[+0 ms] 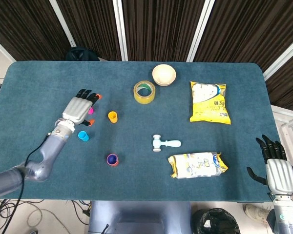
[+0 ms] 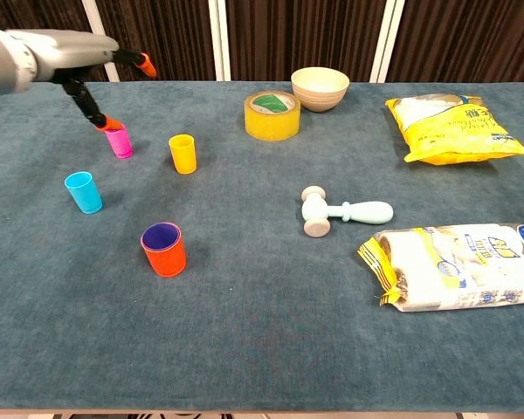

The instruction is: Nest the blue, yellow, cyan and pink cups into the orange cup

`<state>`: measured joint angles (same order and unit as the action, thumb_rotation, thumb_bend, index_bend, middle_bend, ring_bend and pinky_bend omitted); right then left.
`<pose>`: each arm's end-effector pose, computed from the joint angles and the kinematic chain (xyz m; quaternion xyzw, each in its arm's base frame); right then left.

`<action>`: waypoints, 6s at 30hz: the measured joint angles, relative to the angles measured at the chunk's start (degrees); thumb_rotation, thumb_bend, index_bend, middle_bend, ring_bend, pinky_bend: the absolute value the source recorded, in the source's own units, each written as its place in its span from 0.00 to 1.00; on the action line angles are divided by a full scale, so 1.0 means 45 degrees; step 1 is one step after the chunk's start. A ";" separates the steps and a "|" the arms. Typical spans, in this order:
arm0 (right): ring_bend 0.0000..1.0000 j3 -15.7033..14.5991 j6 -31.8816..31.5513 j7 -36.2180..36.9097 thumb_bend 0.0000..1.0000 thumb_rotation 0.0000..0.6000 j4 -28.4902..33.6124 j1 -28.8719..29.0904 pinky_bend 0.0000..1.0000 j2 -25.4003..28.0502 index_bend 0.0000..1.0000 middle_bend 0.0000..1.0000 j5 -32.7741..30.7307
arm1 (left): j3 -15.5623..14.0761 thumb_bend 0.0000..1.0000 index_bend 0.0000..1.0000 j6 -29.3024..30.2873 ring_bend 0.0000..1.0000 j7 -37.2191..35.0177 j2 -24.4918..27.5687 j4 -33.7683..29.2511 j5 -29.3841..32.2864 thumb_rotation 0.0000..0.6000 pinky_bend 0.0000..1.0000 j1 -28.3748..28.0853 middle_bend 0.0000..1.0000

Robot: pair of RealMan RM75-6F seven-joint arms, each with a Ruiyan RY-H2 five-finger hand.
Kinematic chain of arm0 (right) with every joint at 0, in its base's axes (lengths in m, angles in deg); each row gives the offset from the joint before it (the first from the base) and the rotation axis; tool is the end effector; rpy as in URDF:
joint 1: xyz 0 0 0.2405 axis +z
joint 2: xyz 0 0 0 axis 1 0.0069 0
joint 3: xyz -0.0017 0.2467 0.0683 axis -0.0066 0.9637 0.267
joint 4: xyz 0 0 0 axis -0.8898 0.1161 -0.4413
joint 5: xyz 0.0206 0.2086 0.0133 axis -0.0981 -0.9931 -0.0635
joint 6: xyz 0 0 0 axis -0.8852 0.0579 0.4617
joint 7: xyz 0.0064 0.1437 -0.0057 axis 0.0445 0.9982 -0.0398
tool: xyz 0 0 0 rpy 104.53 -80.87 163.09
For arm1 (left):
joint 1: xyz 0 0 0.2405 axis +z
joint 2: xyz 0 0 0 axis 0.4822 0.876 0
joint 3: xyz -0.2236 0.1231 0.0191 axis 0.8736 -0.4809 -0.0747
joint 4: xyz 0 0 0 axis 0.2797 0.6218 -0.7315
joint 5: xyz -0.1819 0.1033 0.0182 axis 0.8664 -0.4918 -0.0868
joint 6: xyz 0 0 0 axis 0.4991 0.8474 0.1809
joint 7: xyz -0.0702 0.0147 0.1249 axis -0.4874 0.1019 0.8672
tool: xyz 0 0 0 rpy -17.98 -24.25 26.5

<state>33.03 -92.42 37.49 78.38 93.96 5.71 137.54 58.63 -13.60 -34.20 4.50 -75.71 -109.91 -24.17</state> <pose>-0.3083 -0.1882 0.1447 0.5506 -0.4085 0.4247 0.5912 -0.1542 0.4265 0.0376 -0.7556 -0.3425 -0.2937 0.4749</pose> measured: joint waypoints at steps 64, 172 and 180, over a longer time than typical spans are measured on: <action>0.10 0.0235 0.0165 0.0149 0.32 1.00 -0.0176 0.0007 0.00 -0.0043 0.11 0.04 -0.0549 | -0.0305 0.34 0.45 -0.0760 0.00 0.2027 -0.3813 0.3932 0.1934 1.00 0.01 -0.1993 0.19; 0.10 0.0418 0.0009 0.0113 0.32 1.00 0.0230 -0.0135 0.00 0.0133 0.11 0.04 -0.0816 | -0.3058 0.30 0.24 0.2358 0.00 0.1212 0.3261 -0.6073 -0.2974 1.00 0.01 0.1803 0.17; 0.10 0.0360 0.0146 -0.0040 0.32 1.00 0.0191 -0.0089 0.00 0.0036 0.11 0.04 -0.0841 | -0.3045 0.30 0.25 0.2231 0.00 0.0176 0.3000 -0.4760 -0.2806 1.00 0.01 0.2134 0.18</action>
<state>34.65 -91.76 37.31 79.24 93.56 5.88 133.75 44.92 -3.56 -33.41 18.00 -97.13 -122.54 -14.57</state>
